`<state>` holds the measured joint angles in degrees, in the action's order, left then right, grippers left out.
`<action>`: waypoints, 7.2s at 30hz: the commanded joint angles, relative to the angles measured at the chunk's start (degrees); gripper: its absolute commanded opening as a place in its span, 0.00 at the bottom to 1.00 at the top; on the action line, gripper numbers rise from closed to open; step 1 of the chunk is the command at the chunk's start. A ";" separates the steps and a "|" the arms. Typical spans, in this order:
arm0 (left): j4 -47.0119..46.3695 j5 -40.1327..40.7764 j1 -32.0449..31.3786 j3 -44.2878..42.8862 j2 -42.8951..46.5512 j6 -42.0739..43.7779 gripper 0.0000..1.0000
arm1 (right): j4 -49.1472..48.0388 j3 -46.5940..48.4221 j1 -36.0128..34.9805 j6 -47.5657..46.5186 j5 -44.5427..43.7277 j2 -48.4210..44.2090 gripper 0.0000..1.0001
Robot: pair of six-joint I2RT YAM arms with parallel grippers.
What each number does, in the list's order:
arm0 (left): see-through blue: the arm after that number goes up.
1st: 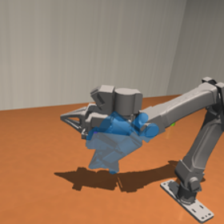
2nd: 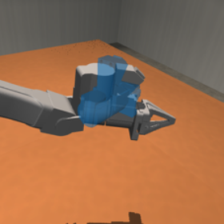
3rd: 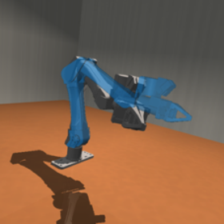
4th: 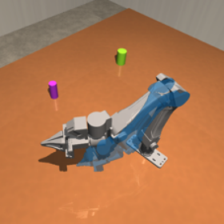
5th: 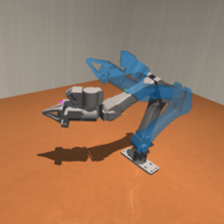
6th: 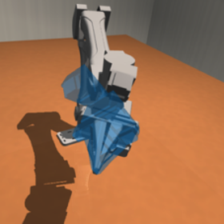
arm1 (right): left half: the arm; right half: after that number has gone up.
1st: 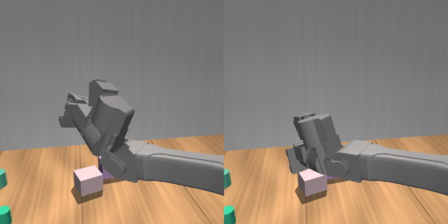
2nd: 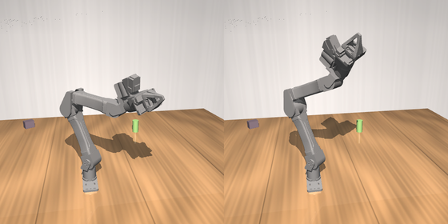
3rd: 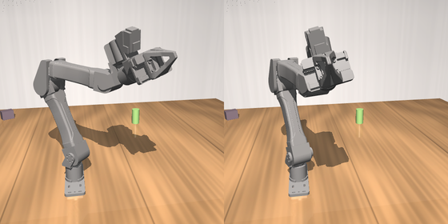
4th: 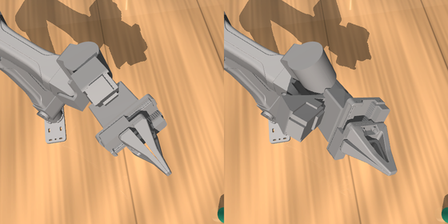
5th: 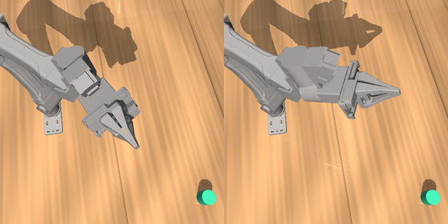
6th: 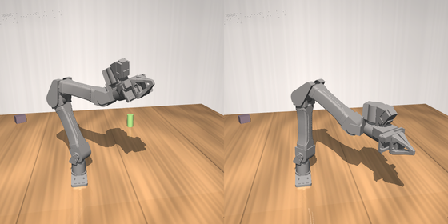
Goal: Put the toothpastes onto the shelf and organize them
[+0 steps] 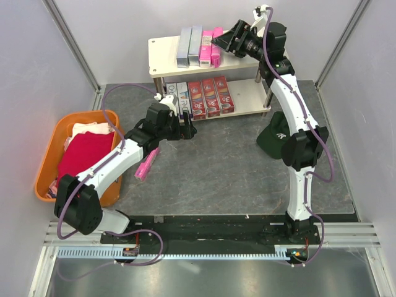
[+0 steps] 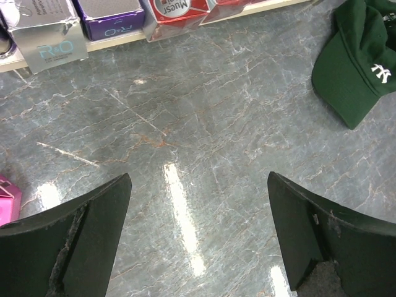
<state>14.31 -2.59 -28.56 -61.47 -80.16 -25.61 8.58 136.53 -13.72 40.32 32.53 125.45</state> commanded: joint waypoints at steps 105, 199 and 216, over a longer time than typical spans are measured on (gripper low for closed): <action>-102.71 -47.86 13.88 10.05 -26.27 -70.19 0.16 | -30.89 -89.42 -19.07 -6.83 -5.02 -44.42 0.96; 1.43 -4.00 13.44 2.06 2.81 3.02 1.00 | -10.69 -57.70 -20.83 -21.15 -21.19 -51.01 0.30; 0.99 -6.29 13.44 2.50 1.94 2.93 1.00 | 6.62 -22.11 -12.30 -23.00 -19.53 -33.09 0.29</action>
<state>16.60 -7.62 -15.14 -58.96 -79.00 -24.34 11.92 105.93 -28.03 17.54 12.19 89.43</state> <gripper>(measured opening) 0.996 0.417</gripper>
